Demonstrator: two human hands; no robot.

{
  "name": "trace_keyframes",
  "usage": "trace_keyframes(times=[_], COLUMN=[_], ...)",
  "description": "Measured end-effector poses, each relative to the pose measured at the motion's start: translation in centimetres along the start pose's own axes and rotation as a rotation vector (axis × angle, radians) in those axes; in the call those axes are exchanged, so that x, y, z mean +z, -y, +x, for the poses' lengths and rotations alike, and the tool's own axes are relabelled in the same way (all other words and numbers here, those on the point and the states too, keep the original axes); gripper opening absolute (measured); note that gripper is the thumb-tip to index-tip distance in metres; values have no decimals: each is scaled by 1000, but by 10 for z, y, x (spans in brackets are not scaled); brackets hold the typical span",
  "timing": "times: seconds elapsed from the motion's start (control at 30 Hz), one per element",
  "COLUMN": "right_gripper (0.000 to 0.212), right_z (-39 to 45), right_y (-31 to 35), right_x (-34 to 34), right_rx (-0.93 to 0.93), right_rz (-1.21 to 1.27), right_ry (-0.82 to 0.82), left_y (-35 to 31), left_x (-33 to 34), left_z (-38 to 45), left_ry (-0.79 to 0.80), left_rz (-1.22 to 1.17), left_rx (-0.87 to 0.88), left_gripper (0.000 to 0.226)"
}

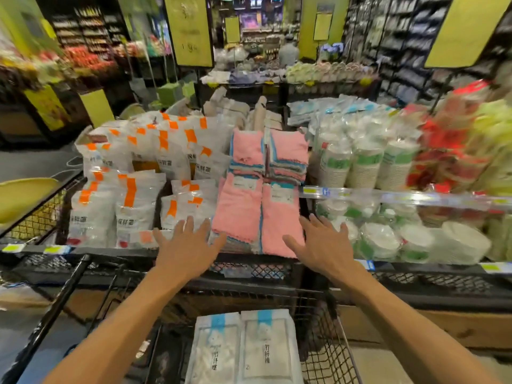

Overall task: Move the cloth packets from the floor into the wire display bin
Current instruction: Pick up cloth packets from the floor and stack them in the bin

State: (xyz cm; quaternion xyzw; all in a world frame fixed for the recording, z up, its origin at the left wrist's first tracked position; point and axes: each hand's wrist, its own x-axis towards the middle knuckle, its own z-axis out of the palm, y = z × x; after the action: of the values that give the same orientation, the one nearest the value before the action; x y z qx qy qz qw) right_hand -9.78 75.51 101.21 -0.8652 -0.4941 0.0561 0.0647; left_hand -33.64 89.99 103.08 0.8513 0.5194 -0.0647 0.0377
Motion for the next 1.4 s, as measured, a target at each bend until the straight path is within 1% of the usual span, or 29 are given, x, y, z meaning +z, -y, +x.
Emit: trace_keyframes(times=[0.17, 0.27, 0.33, 0.43, 0.53, 0.67, 0.77, 0.83, 0.93, 1.03, 1.13, 1.17, 1.27, 1.4], right_gripper=[89, 84, 85, 90, 92, 96, 93, 91, 90, 90, 87, 86, 87, 85], right_z=[-33, -62, -85, -124, -168, -228, -277, -310, -360, -407, -449, -462, -496, -535], right_y=[-28, -48, -60, -80, -101, -132, -157, -175, -208, -244, -278, -288, -316, -345], right_x=[-63, -93, -107, -120, -129, -139, -142, -142, -136, -128, -123, -122, -116, -107], right_rx=[128, 244, 322, 430, 534, 677, 774, 831, 885, 918, 958, 976, 1031, 1083], right_rz=[-35, -41, -12, -6, -8, 44, 34, 48, 41, 62, 54, 50, 68, 84], right_ry=[-120, -157, -171, -201, -212, -266, -315, -319, -340, -332, -340, -338, -329, -321], left_y=[-45, -78, -102, -141, -181, -230, -267, -293, -332, -370, -405, -414, -441, -472], left_x=[-40, -56, -61, -67, -72, -69, -63, -57, -49, -42, -29, -25, -12, 5], left_z=[3, 1, -5, -15, -32, -68, -96, -117, -151, -190, -227, -237, -258, -278], left_ry=[-52, -76, -89, -81, -102, -86, -73, -64, -52, -36, -40, -32, 13, 2], left_rz=[4, -22, -13, -5, -2, -22, -8, -16, -17, -18, -28, -32, -27, -34], left_rx=[152, 275, 373, 515, 643, 780, 866, 908, 963, 1011, 1028, 1043, 1068, 1114], left_gripper=[72, 70, 70, 73, 70, 69, 73, 79, 81, 92, 77, 79, 93, 98])
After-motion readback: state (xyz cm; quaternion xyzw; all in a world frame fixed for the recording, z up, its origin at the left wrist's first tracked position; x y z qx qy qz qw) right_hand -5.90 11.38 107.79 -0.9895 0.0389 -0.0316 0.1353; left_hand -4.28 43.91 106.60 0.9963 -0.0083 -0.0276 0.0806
